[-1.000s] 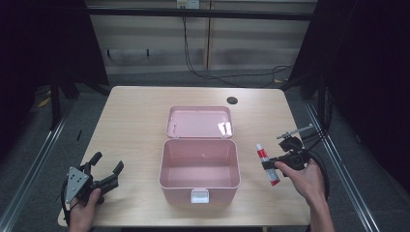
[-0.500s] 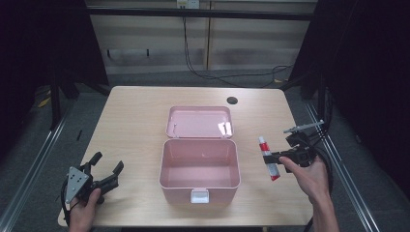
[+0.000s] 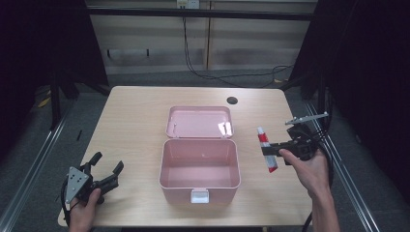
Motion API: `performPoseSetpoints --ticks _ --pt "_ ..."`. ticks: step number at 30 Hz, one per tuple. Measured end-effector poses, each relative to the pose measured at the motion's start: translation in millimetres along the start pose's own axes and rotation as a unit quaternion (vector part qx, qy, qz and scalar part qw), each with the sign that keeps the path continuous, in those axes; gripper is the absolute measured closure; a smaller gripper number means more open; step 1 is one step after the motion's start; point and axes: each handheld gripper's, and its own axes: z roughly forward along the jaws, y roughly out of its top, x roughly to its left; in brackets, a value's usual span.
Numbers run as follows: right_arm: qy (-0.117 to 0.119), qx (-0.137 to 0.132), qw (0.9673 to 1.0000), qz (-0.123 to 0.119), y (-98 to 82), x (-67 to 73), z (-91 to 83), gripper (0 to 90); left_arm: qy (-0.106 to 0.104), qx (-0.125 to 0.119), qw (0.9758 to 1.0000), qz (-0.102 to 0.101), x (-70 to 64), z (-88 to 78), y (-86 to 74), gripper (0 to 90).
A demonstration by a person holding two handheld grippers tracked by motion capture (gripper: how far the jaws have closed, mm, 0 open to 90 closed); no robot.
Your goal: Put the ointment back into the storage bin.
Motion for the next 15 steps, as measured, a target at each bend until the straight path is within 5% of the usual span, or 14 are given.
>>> performPoseSetpoints --ticks 15 --pt "0.004 -0.028 0.9992 -0.028 21.5 13.0 -17.0 71.5 -0.001 0.0 1.0 -0.001 0.0 0.0 0.0 15.7"
